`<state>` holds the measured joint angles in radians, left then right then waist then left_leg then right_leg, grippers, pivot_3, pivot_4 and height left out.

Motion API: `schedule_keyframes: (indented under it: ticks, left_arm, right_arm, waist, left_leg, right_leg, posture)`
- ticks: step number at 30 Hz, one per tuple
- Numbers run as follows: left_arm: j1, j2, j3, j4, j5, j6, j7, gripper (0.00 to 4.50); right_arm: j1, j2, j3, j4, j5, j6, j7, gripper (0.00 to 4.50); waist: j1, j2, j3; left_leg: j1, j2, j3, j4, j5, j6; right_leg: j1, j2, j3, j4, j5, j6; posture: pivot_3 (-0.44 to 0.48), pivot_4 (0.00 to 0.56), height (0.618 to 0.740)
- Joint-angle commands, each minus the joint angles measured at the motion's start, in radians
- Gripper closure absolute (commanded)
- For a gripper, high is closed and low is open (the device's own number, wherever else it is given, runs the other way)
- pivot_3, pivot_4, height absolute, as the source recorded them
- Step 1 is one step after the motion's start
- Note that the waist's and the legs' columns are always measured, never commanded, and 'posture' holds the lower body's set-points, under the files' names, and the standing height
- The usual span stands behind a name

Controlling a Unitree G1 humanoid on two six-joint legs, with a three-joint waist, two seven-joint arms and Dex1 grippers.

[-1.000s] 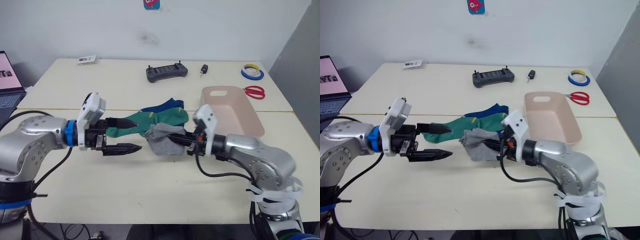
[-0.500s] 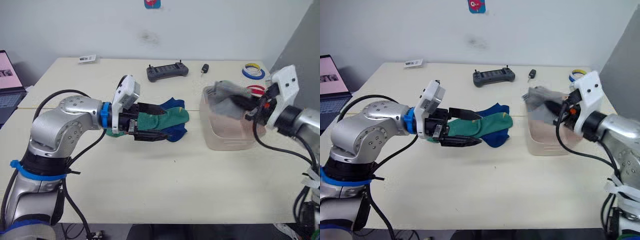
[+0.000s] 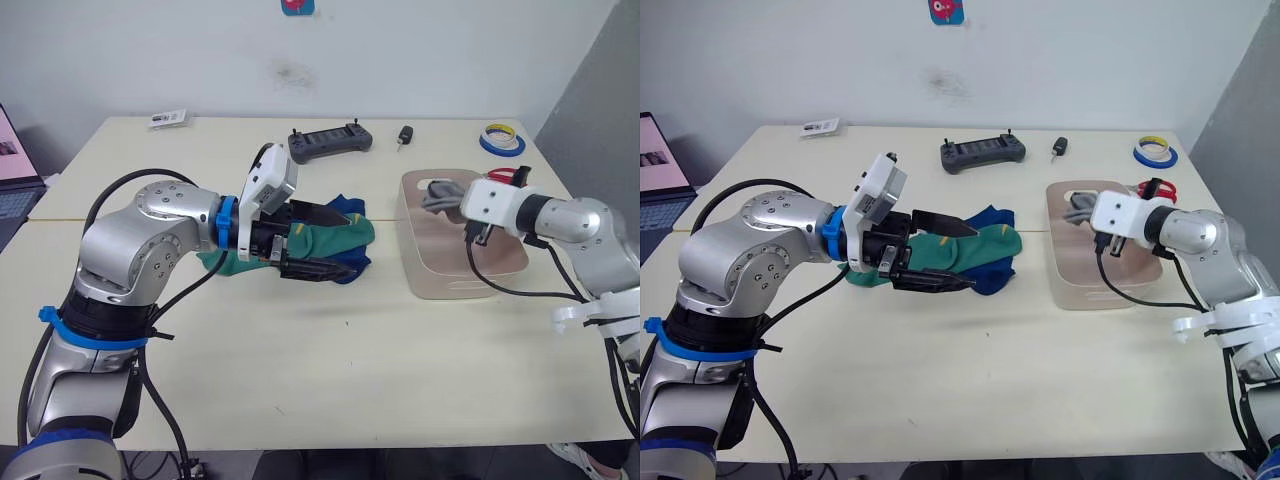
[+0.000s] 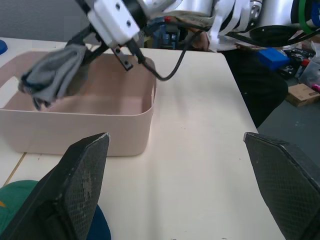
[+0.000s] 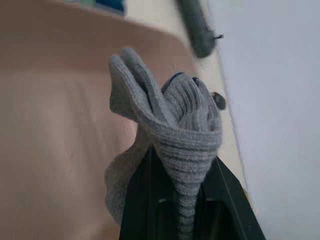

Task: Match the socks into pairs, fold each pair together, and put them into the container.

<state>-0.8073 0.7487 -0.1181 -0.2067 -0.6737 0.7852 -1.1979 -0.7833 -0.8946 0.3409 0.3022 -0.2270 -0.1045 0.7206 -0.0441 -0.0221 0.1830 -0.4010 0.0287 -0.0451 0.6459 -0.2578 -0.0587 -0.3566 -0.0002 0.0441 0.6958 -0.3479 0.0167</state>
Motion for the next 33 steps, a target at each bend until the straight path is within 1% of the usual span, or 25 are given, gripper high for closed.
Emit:
schedule_keyframes:
  ticks: [1, 4, 8, 15, 16, 17, 23, 27, 30, 33]
  left_arm:
    - [0.000, 0.006, 0.024, -0.037, -0.008, 0.003, 0.004, 0.01]
    - [0.004, 0.004, 0.022, -0.042, -0.007, 0.004, 0.008, 0.01]
    - [0.004, -0.002, 0.019, -0.044, -0.004, 0.005, 0.010, 0.01]
    - [0.001, -0.008, 0.011, -0.042, 0.005, 0.002, 0.010, 0.01]
    - [0.000, -0.009, 0.011, -0.040, 0.007, 0.001, 0.009, 0.00]
    - [-0.001, -0.009, 0.010, -0.039, 0.009, 0.000, 0.009, 0.00]
    - [-0.001, -0.013, 0.008, -0.033, 0.021, -0.004, 0.010, 0.00]
    - [-0.001, -0.010, 0.009, -0.022, 0.033, -0.012, 0.008, 0.00]
    - [0.003, -0.010, 0.011, -0.024, 0.036, -0.011, 0.006, 0.00]
    - [0.009, -0.008, 0.013, -0.026, 0.038, -0.012, 0.005, 0.00]
  right_arm:
    - [-0.057, 0.012, 0.024, 0.094, -0.069, -0.129, 0.034, 4.50]
    - [-0.091, 0.038, 0.052, 0.156, -0.093, -0.160, 0.103, 4.50]
    - [-0.117, 0.055, 0.069, 0.198, -0.110, -0.163, 0.184, 4.50]
    - [-0.154, 0.080, 0.064, 0.218, -0.107, -0.143, 0.323, 4.50]
    - [-0.160, 0.083, 0.062, 0.222, -0.107, -0.140, 0.337, 3.79]
    - [-0.168, 0.084, 0.060, 0.228, -0.107, -0.137, 0.353, 3.60]
    - [-0.235, 0.087, 0.034, 0.253, -0.064, -0.092, 0.467, 1.53]
    - [-0.260, 0.065, 0.023, 0.235, -0.027, -0.071, 0.563, 0.04]
    - [-0.262, 0.044, 0.008, 0.199, 0.004, -0.046, 0.628, 0.01]
    - [-0.263, 0.033, -0.010, 0.182, 0.012, -0.031, 0.640, 0.01]
  waist:
    - [0.000, 0.000, 0.000]
    - [-0.002, 0.000, 0.000]
    - [-0.001, 0.000, 0.000]
    - [0.001, 0.000, 0.000]
    - [0.001, 0.000, 0.000]
    - [0.000, 0.000, 0.001]
    - [0.001, 0.000, 0.001]
    - [0.003, 0.000, 0.001]
    - [0.004, 0.000, 0.001]
    - [0.004, 0.000, 0.001]
  left_leg:
    - [0.000, 0.000, 0.000, 0.000, 0.000, 0.000]
    - [0.000, 0.000, 0.000, 0.000, 0.000, 0.000]
    - [0.000, 0.000, -0.002, 0.001, 0.000, 0.000]
    - [0.001, 0.000, -0.003, 0.002, 0.000, 0.000]
    - [0.001, 0.000, -0.003, 0.002, 0.000, 0.000]
    - [0.001, 0.000, -0.003, 0.002, 0.000, 0.000]
    - [0.001, 0.000, -0.003, 0.002, 0.000, 0.000]
    - [0.001, 0.000, -0.003, 0.002, 0.000, 0.000]
    - [0.001, 0.000, -0.003, 0.002, 0.000, 0.000]
    - [0.001, 0.000, -0.003, 0.002, 0.000, 0.000]
  right_leg:
    - [0.000, 0.000, 0.000, 0.000, 0.000, 0.000]
    - [0.000, -0.001, 0.000, 0.000, 0.000, 0.000]
    - [0.001, -0.001, 0.000, 0.001, 0.000, 0.000]
    - [0.002, -0.002, -0.001, 0.001, 0.000, 0.000]
    - [0.002, -0.002, -0.001, 0.001, 0.000, 0.000]
    - [0.002, -0.002, -0.001, 0.001, 0.000, 0.000]
    - [0.002, -0.002, -0.001, 0.001, 0.000, 0.000]
    - [0.002, -0.002, -0.001, 0.001, 0.000, 0.000]
    - [0.002, -0.002, -0.001, 0.001, 0.000, 0.000]
    - [0.002, -0.002, -0.001, 0.001, 0.000, 0.000]
  posture:
    - [0.000, 0.150, 0.740]
    - [0.000, 0.150, 0.740]
    - [0.000, 0.150, 0.740]
    - [0.000, 0.150, 0.740]
    - [0.000, 0.150, 0.740]
    - [0.000, 0.150, 0.740]
    - [0.000, 0.150, 0.740]
    - [0.000, 0.150, 0.740]
    - [0.000, 0.150, 0.740]
    - [0.000, 0.150, 0.740]
